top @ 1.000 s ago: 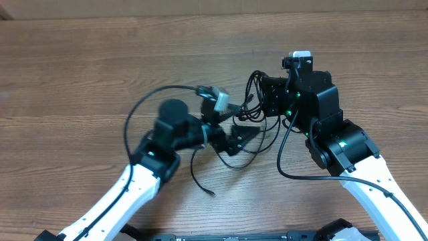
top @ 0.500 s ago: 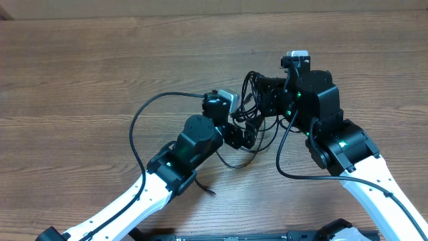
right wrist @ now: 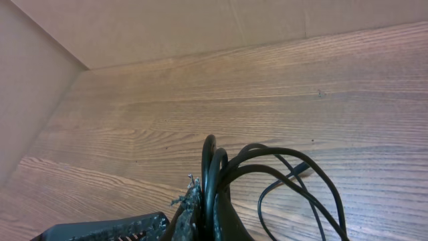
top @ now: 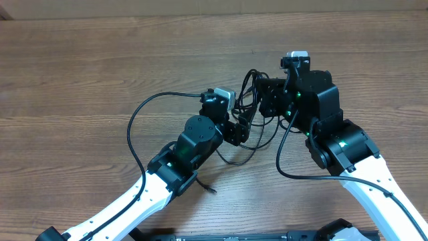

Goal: Untangle cables

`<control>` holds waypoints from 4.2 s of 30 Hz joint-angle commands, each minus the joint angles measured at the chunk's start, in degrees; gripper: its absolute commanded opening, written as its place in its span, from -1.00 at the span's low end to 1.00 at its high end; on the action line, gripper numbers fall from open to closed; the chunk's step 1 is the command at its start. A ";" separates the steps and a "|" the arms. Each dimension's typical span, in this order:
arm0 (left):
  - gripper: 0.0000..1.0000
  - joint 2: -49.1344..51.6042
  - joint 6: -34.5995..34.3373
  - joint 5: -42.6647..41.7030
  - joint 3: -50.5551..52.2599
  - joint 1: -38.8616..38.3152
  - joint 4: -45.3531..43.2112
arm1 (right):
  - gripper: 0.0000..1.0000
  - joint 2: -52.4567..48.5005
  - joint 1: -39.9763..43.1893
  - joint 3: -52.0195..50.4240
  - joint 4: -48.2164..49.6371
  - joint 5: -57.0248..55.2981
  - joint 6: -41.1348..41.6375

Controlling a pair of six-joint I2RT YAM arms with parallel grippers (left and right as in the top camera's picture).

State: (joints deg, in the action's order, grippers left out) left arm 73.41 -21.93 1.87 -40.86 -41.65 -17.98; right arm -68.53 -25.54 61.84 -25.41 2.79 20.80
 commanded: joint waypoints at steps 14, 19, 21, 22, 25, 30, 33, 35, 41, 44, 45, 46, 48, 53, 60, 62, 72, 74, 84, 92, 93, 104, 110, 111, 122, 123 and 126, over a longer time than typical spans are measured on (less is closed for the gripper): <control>0.47 0.02 -0.83 -1.70 -0.44 -0.07 -0.81 | -0.92 0.24 0.22 1.97 -0.42 0.37 0.20; 0.58 0.02 -0.83 -5.09 -0.44 -0.07 -2.64 | -0.92 0.24 0.22 1.97 -0.55 0.37 0.20; 0.58 0.02 -0.83 -5.77 -0.44 -0.07 -3.34 | -0.93 0.24 0.22 1.97 -0.68 0.37 0.20; 0.59 0.02 -0.85 -6.16 -0.46 -0.07 -3.65 | -0.92 0.24 0.22 1.97 -0.74 0.37 0.22; 0.60 0.02 -1.31 -6.40 -0.44 -0.07 -3.76 | -0.92 0.24 0.22 1.97 -0.81 0.37 0.20; 0.58 0.02 -1.29 -6.38 -0.44 -0.07 -3.74 | -0.92 0.26 0.22 1.97 -0.66 1.46 0.22; 0.49 0.04 -1.29 -6.14 -0.44 -0.04 -3.74 | -0.92 0.26 0.22 1.97 -0.17 3.15 0.22; 0.44 0.09 -1.29 -5.97 -0.44 -0.04 -3.74 | -0.92 0.26 0.22 1.97 -0.20 3.15 0.22; 0.33 0.09 -1.27 -5.70 -0.44 -0.04 -3.69 | -0.92 0.26 0.15 1.97 -0.22 4.42 0.20; 0.14 0.09 -1.27 -4.90 -0.44 -0.04 -3.48 | -0.92 0.26 0.15 1.97 -0.24 4.42 0.20; -0.35 0.09 -1.25 -4.17 -0.44 -0.04 -3.13 | -0.92 0.26 0.15 1.97 -0.31 4.42 0.20; -0.53 0.09 -1.25 -4.20 -0.44 -0.04 -3.02 | -0.92 0.26 0.15 1.97 -0.37 4.42 0.20; -0.65 0.09 -1.25 -4.22 -0.44 -0.04 -2.93 | -0.92 0.26 0.17 1.97 -0.42 4.39 0.20; -0.68 0.09 -1.25 -4.20 -0.44 -0.04 -2.93 | -0.92 0.26 0.17 1.97 -0.39 4.39 0.17; -0.84 0.09 -1.20 -4.17 -0.44 -0.02 -2.71 | -0.92 0.26 0.17 1.97 -0.39 4.42 -0.04; -0.91 0.09 -1.22 -3.21 -0.44 0.00 -2.01 | -0.92 0.26 0.17 1.97 -0.52 4.39 -0.26; -0.92 0.09 -3.91 5.20 -0.44 0.00 4.39 | -0.92 0.26 0.17 1.97 -1.03 4.37 -2.86; -0.92 0.09 -3.87 6.19 -0.44 0.00 4.50 | -0.92 0.26 0.17 1.97 -1.03 4.37 -2.86; -0.91 0.09 -4.13 5.88 -0.44 0.00 4.42 | -0.92 0.26 0.17 1.97 -1.05 4.37 -3.06; 0.25 0.09 -5.18 -4.35 -0.44 0.00 -0.59 | -0.92 0.26 0.17 1.97 -1.03 4.42 -3.04; 0.41 0.09 -5.18 -5.29 -0.44 0.00 -1.01 | -0.92 0.26 0.17 1.97 -1.03 4.42 -3.04; 0.47 0.09 -5.18 -7.69 -0.44 0.00 -1.51 | -0.92 0.26 0.17 1.97 -1.01 5.07 -3.04; 0.41 0.09 -5.16 -7.45 -0.44 0.00 -1.38 | -0.92 0.26 0.17 1.97 -1.03 5.35 -3.04; 0.41 0.09 -5.14 -7.30 -0.44 0.00 -1.33 | -0.92 0.26 0.17 1.97 -0.96 5.90 -3.06; 0.07 2.69 -5.60 -7.28 -0.44 0.00 -2.32 | -0.92 0.26 0.17 1.97 -0.74 7.61 -3.06; -0.10 2.75 -5.60 -7.28 -0.44 0.00 -2.60 | -0.92 0.26 0.17 1.97 -0.76 7.61 -3.08; -0.51 2.82 -5.55 -7.28 -0.44 0.00 -3.15 | -0.92 0.26 0.17 1.97 -0.79 7.61 -3.26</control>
State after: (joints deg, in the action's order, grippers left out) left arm 75.88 -27.16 -5.48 -40.91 -41.65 -20.45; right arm -68.75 -25.54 61.84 -26.70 9.72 17.98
